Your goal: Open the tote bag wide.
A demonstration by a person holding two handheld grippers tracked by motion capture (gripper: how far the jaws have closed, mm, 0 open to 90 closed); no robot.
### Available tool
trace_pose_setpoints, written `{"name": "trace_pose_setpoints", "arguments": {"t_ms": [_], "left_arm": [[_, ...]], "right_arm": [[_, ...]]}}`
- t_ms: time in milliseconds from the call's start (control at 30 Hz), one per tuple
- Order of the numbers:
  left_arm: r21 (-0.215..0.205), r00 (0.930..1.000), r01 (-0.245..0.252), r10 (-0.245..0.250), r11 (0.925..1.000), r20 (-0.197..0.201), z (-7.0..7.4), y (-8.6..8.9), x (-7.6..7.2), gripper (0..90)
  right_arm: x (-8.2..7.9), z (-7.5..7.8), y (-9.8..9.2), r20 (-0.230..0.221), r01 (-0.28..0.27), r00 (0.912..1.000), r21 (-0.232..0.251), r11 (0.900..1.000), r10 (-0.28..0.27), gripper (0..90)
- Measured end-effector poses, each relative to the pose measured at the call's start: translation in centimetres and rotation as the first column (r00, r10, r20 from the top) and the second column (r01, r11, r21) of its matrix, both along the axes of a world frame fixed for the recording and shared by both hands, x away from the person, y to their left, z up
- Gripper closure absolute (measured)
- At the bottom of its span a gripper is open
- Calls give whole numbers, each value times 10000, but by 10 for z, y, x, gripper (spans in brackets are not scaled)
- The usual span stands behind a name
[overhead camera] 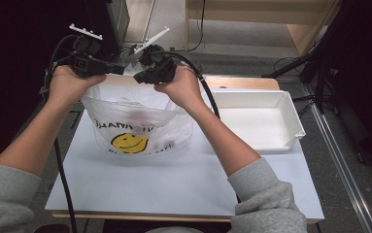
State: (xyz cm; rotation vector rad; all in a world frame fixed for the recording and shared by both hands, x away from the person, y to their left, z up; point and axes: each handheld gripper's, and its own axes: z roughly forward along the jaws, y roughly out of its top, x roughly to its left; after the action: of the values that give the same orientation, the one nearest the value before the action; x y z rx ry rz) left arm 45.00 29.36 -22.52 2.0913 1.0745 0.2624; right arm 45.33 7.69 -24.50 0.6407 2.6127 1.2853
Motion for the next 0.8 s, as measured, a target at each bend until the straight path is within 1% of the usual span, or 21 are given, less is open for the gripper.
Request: {"name": "trace_pose_setpoints", "arguments": {"t_ms": [67,100,133,267,300,367,400,433,467,533,567,600,633,667,733,767,800], "left_arm": [[-61,9999,-121,120,9999,-101,-7,1,3,900],[-61,9999,-121,120,9999,-101,-7,1,3,900],[-88,9996,-173,171,9998,-216,-12,2,5,900],[-57,9996,-212,211,9998,-189,-21,5,2,900],[-57,9996,-212,211,9998,-189,-21,5,2,900],[-35,9994,-273,272,9996,-207,-29,7,1,900],[-30,9993,-305,304,9995,-232,-31,8,1,900],[-30,9993,-305,304,9995,-232,-31,8,1,900],[-13,9989,-391,391,9992,-264,-37,11,1,899],[4,9985,-467,467,9989,-303,-42,14,1,899],[4,9985,-467,467,9989,-303,-42,14,1,898],[102,9983,-475,478,9988,-340,-47,17,1,898],[102,9983,-475,478,9988,-340,-47,17,1,897],[158,9972,-556,563,9983,-484,-53,20,1,895],[193,9963,-627,637,9978,-569,-59,23,1,894],[193,9963,-627,637,9978,-569,-59,23,1,894],[236,9954,-697,710,9973,-637,-63,26,1,894]], "right_arm": [[4,-6,4,-125,31,9999,-85,10000,-32,900],[6,-9,6,-161,85,9998,-148,9999,-87,900],[7,-11,8,-219,99,9997,-205,9997,-103,900],[10,-21,11,-319,152,9994,-260,9995,-161,900],[11,-23,12,-302,152,9994,-293,9995,-161,900],[12,-28,13,-207,158,9996,-331,9993,-165,900],[13,-32,14,-246,191,9995,-336,9993,-199,900],[13,-32,14,-246,191,9995,-336,9993,-199,900],[15,-37,15,-353,290,9989,-341,9990,-302,900],[17,-43,15,-419,287,9987,-376,9989,-302,900],[18,-46,15,-449,308,9985,-423,9986,-327,900],[19,-49,14,-470,338,9982,-444,9984,-359,900],[20,-51,14,-485,377,9980,-450,9983,-399,900],[21,-55,13,-532,382,9978,-455,9982,-406,900],[23,-61,11,-585,521,9968,-545,9972,-553,900],[23,-63,10,-620,568,9963,-574,9967,-603,900],[24,-64,9,-642,604,9959,-600,9964,-642,900]]}}
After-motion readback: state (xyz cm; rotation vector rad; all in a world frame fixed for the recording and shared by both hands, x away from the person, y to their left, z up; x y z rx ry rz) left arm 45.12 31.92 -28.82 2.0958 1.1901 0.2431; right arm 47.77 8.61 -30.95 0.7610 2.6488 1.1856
